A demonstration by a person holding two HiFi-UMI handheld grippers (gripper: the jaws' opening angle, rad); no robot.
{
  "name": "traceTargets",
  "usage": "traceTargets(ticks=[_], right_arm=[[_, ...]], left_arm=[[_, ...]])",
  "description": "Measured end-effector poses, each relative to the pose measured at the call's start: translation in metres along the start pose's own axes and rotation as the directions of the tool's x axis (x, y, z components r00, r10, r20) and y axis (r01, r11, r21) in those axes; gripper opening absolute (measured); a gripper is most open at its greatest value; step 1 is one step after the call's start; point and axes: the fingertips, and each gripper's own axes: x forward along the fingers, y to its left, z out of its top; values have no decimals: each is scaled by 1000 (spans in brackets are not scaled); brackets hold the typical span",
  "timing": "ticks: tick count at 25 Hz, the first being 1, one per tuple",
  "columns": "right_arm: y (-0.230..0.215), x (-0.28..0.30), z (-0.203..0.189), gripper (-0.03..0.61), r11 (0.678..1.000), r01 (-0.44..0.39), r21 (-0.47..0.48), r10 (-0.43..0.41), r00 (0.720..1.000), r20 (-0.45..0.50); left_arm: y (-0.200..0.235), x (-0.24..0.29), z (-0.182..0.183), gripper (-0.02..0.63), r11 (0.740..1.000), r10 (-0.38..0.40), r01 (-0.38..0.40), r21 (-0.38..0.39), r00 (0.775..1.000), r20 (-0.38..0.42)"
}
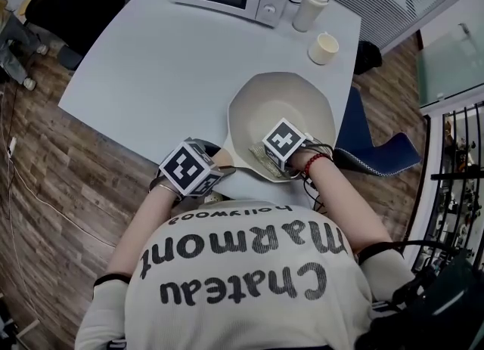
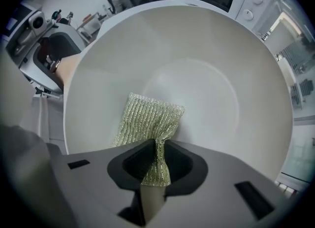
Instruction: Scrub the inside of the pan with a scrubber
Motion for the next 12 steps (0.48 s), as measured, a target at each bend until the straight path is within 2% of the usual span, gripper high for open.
traceTargets(ticks=[3, 6, 12], right_arm=[[-19, -1, -4, 67, 998, 65, -10, -65, 998, -4], [-22, 0, -12, 67, 997, 71, -9, -71, 996, -50], [-45, 6, -15, 66, 972, 198, -126, -211, 972, -100]], left_arm=[[0, 0, 0, 241, 1000, -1, 1, -1, 1000, 1], [1, 1, 1, 245, 1000, -3, 3, -4, 1000, 4], [-1, 1, 0, 249, 1000, -5, 5, 1, 1000, 4]])
